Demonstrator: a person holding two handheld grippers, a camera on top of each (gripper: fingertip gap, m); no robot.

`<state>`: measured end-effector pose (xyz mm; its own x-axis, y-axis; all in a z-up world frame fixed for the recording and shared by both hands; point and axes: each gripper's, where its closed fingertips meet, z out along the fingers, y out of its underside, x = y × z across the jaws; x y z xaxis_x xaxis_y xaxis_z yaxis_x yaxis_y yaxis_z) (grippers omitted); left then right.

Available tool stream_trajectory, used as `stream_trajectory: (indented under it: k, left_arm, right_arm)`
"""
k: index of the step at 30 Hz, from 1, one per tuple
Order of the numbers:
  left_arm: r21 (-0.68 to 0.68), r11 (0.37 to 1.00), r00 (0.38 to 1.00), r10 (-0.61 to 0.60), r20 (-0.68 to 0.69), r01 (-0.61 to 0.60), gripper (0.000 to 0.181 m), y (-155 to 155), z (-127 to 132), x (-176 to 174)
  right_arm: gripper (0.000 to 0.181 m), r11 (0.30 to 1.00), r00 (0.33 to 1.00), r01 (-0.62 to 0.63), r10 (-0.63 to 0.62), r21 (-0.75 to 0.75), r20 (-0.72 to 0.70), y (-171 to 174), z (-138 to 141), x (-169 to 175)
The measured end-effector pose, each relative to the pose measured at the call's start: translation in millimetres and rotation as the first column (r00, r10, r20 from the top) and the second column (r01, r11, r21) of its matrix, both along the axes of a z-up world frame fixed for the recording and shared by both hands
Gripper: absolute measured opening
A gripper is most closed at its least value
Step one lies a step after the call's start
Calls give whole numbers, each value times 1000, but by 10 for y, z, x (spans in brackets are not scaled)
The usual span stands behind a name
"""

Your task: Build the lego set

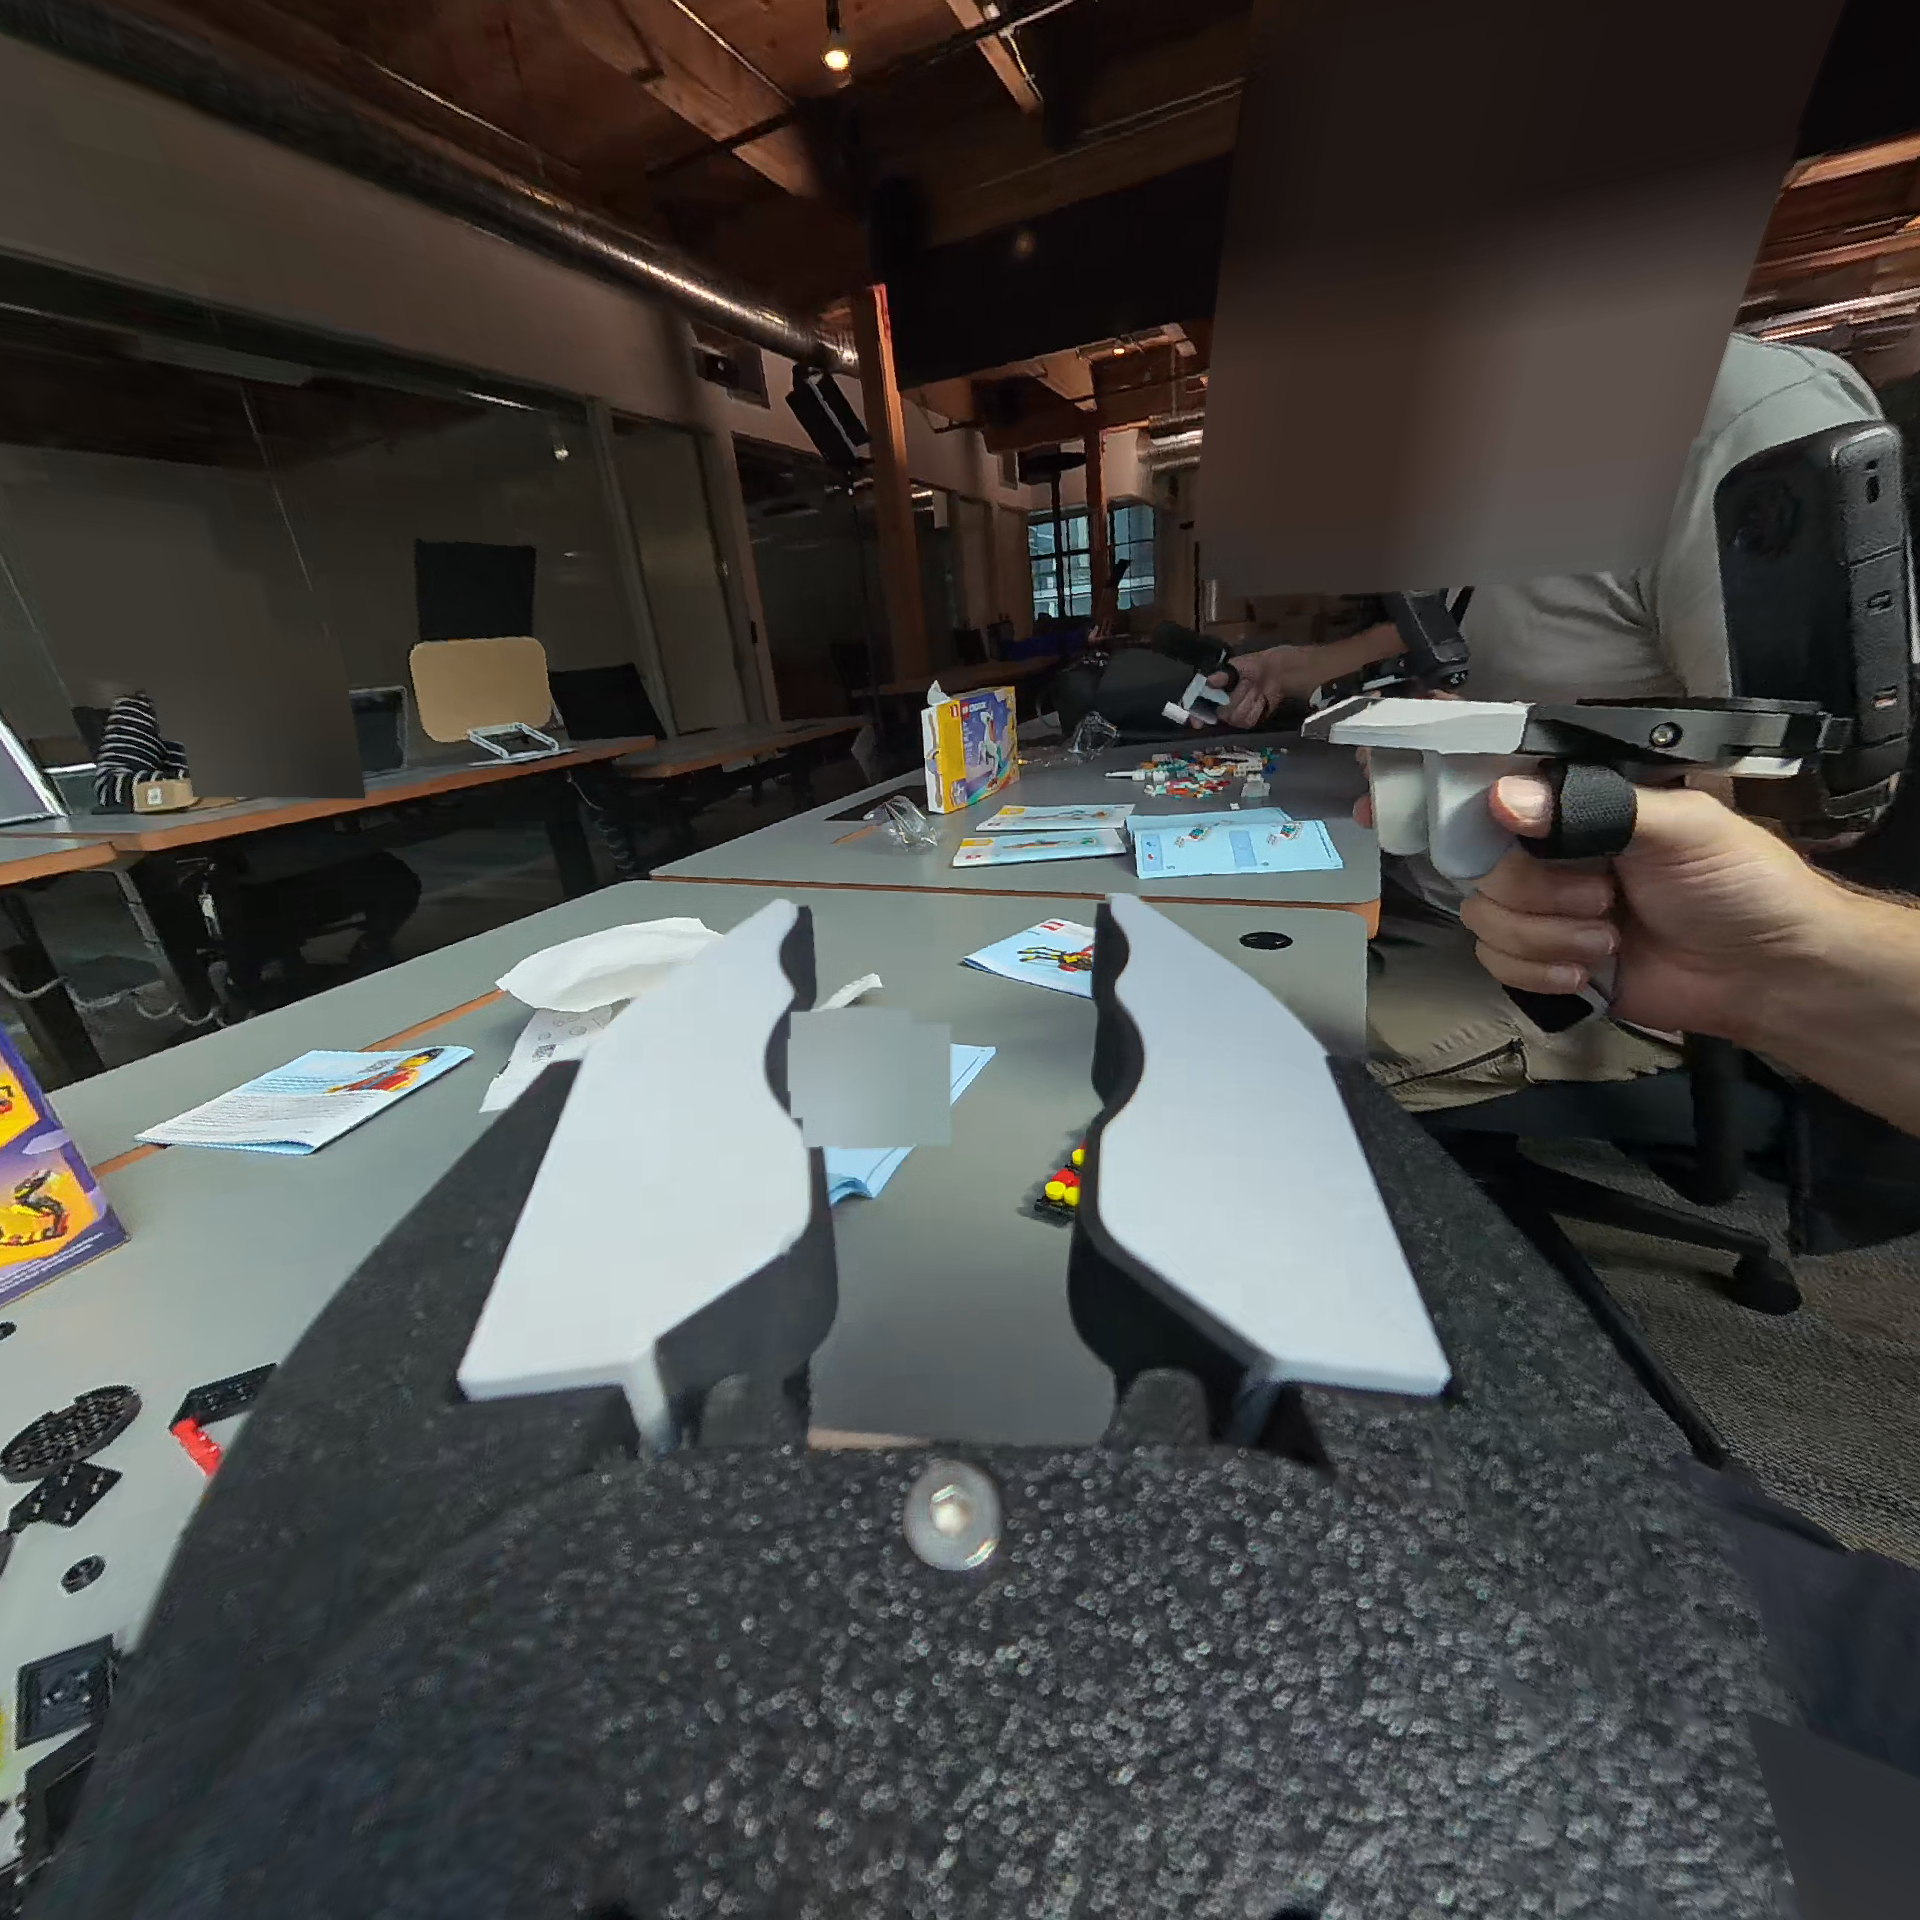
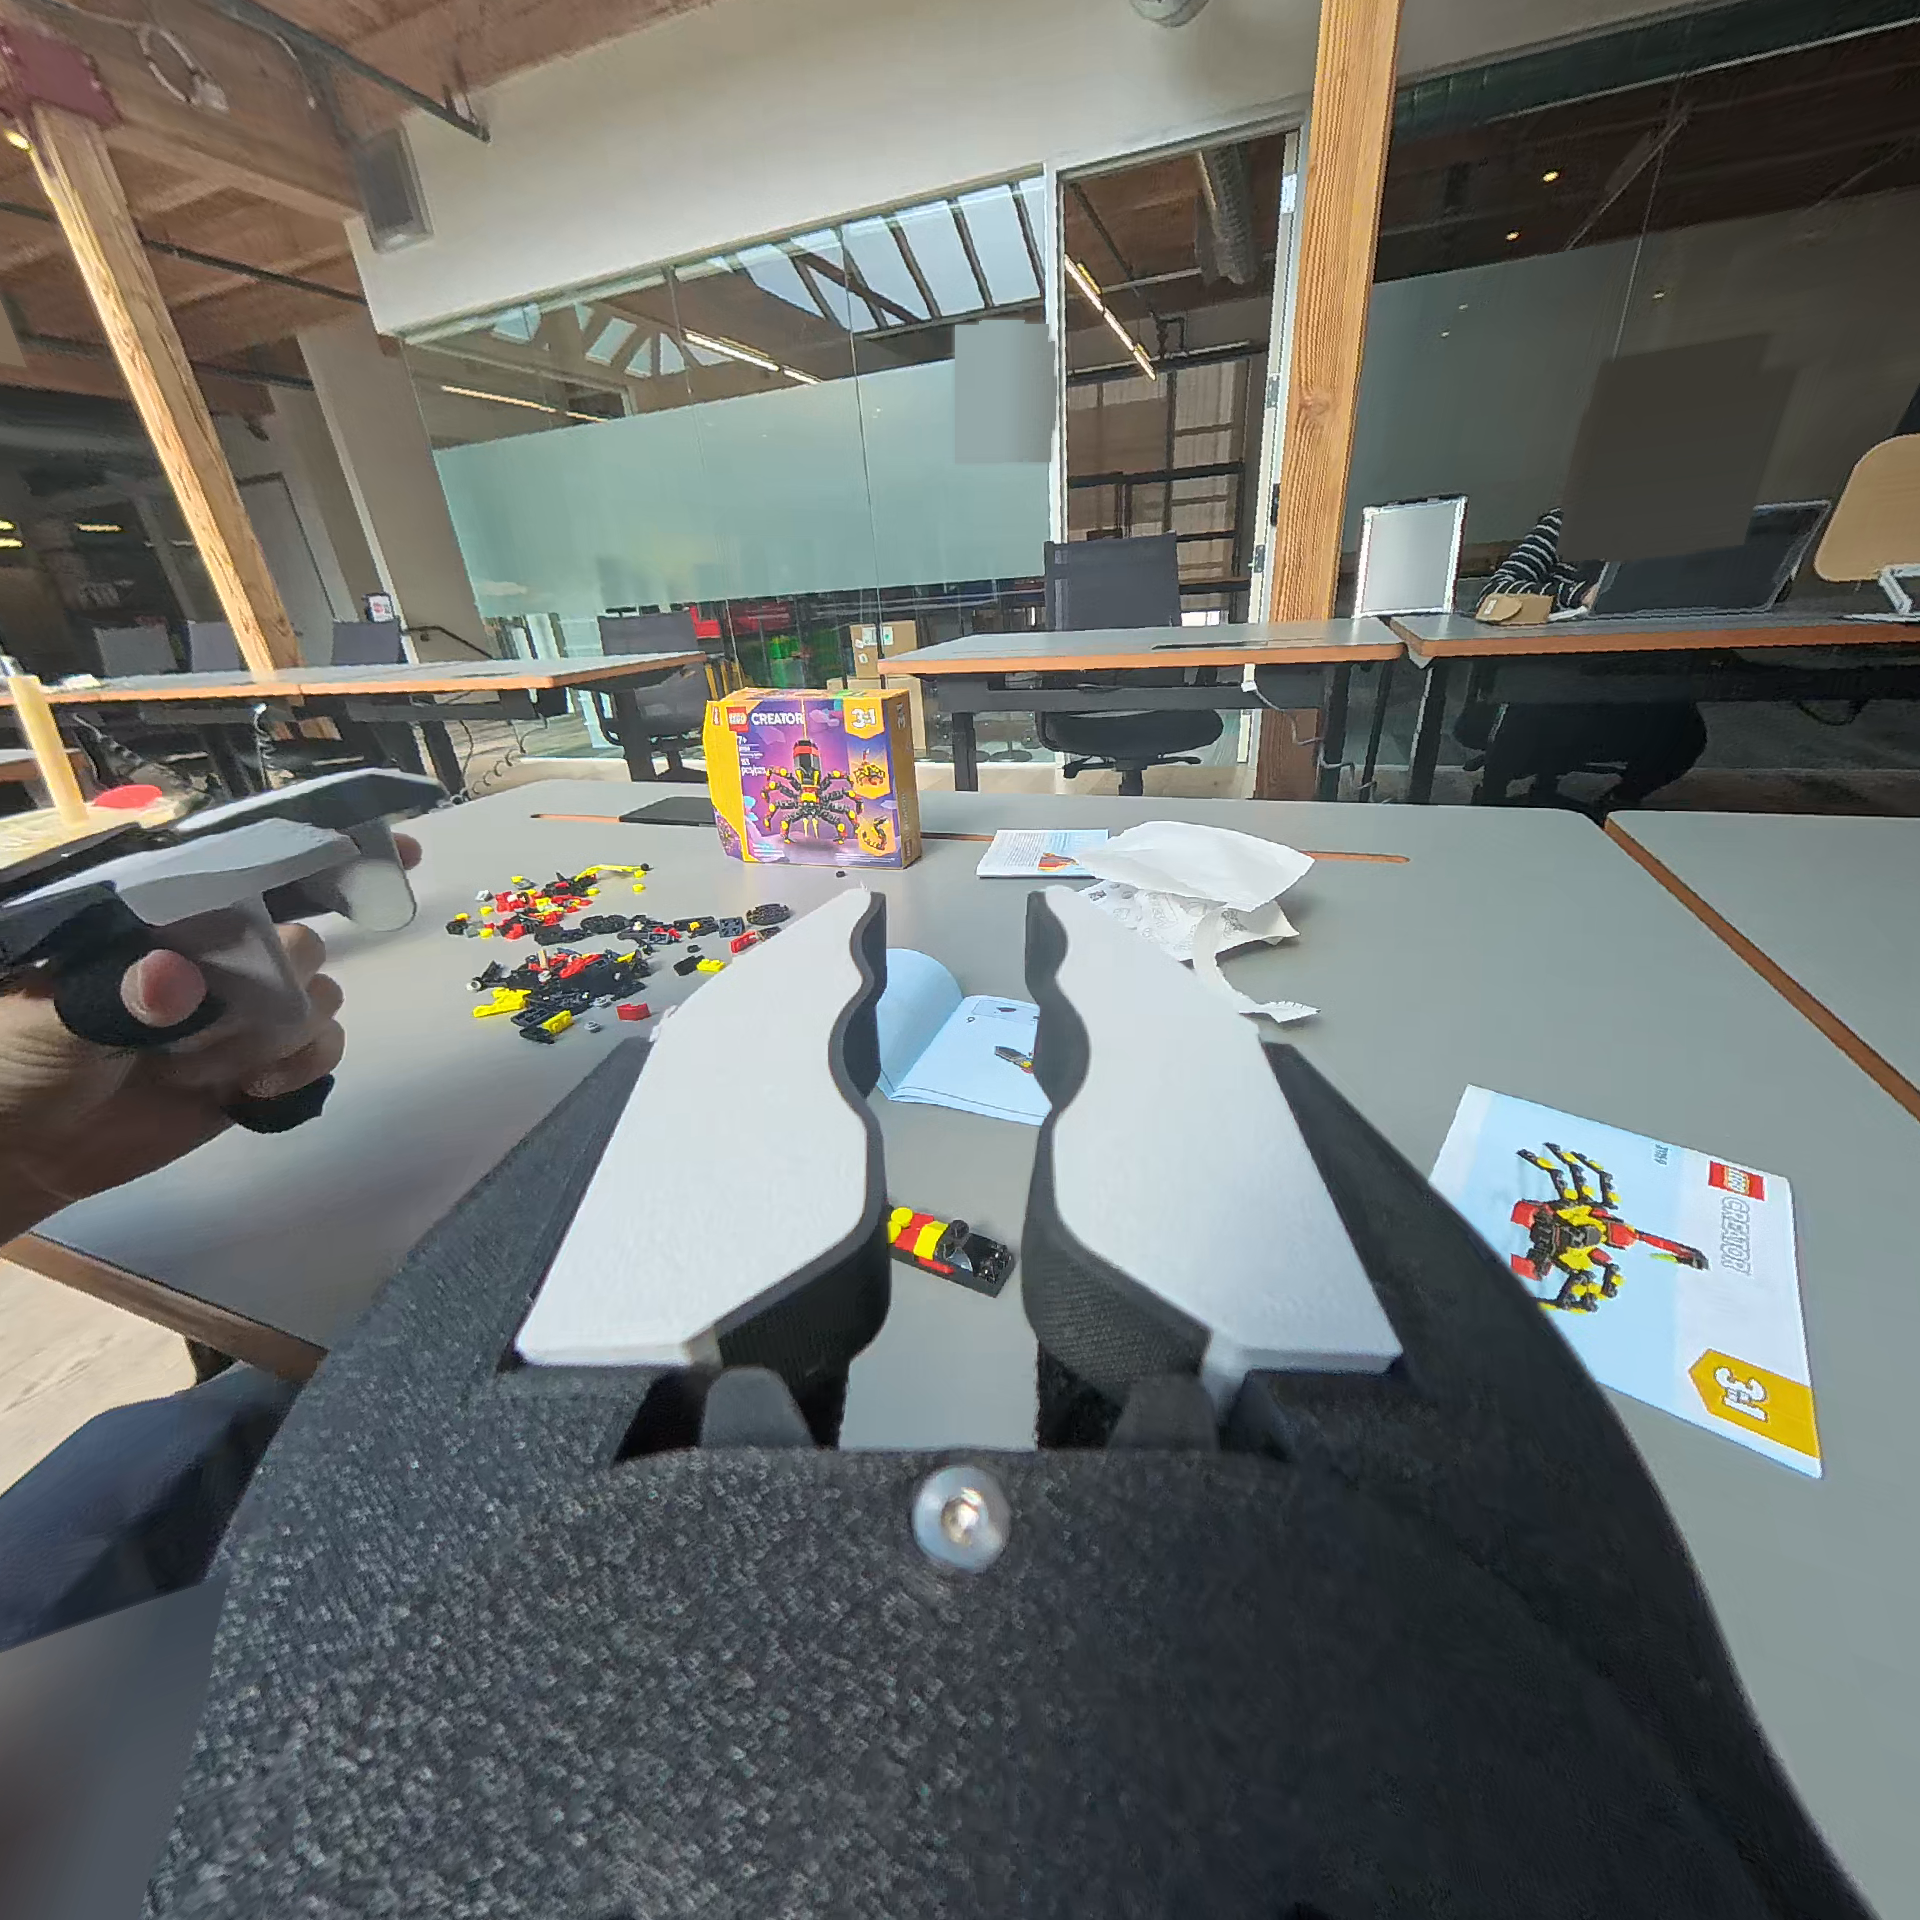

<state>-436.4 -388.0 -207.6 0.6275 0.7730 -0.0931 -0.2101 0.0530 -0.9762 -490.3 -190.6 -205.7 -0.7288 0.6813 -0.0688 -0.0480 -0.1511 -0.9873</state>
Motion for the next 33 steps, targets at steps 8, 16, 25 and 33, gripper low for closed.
stream_trajectory:
  k: [8,16,25,33]
  left_arm:
    - [-17,971,964,234,-126,-238,118,-293,106,-110]
    - [-134,929,932,325,-159,-346,106,-397,-81,-259]
    - [-104,944,932,286,-221,-314,100,-50,-10,-654]
    - [144,989,999,14,-42,-8,128,396,134,-697]
  right_arm:
    - [31,986,995,-71,81,153,-57,-293,-138,-191]
    - [35,973,986,-157,165,171,-35,-397,-375,-528]
    - [31,984,989,-136,142,116,-44,-234,-329,-831]
    - [44,958,958,-283,280,47,61,-213,-254,-752]
